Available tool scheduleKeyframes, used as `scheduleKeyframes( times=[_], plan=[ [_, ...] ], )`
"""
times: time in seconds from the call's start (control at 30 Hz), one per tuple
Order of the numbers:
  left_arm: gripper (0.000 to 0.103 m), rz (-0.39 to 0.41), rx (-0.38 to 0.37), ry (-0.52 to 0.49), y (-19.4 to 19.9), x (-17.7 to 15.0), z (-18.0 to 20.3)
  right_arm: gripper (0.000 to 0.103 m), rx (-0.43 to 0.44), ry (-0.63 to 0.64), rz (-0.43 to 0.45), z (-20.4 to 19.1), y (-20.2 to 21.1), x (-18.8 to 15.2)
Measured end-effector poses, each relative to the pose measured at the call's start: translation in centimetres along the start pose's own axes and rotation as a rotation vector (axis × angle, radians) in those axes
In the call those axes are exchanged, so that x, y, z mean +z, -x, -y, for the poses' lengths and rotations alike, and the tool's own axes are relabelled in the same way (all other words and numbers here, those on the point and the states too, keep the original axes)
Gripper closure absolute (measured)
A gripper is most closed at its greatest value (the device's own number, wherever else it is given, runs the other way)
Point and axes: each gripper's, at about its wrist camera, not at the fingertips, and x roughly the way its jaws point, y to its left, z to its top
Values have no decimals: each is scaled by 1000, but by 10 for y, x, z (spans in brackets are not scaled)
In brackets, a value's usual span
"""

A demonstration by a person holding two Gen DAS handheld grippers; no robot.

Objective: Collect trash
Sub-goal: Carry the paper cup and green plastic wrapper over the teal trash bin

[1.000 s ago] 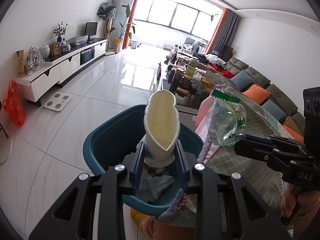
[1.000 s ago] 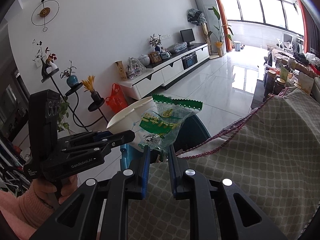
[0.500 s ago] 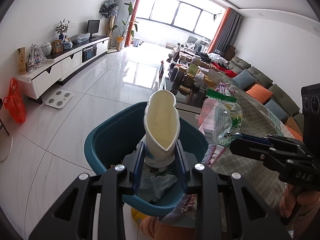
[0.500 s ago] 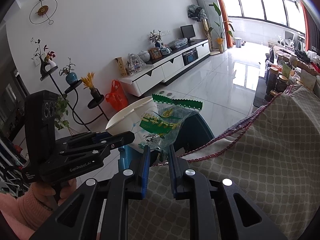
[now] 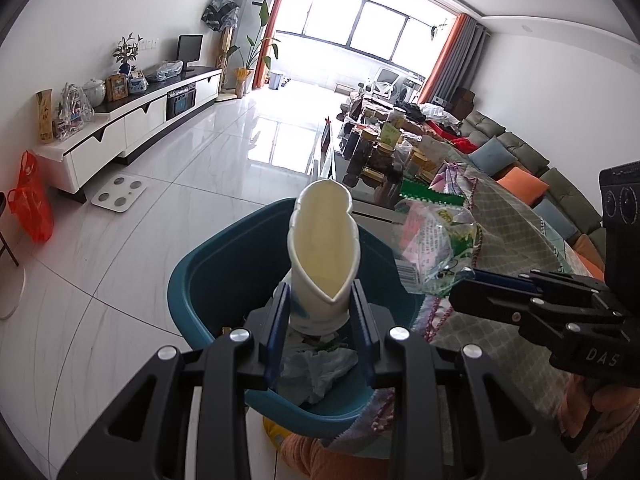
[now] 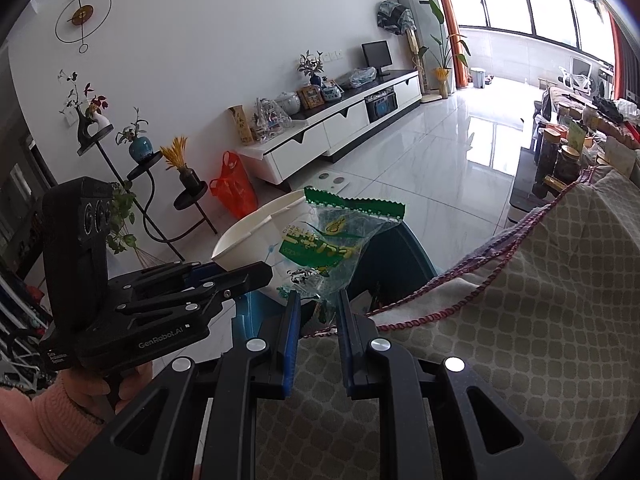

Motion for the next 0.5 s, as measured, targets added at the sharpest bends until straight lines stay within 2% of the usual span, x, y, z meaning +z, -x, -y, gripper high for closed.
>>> scheduleKeyframes(
  times=[0.5],
  plan=[
    [72,-30,14,15,-13,-4,-6,85,-3,-1,-39,-1,-12,6]
  ],
)
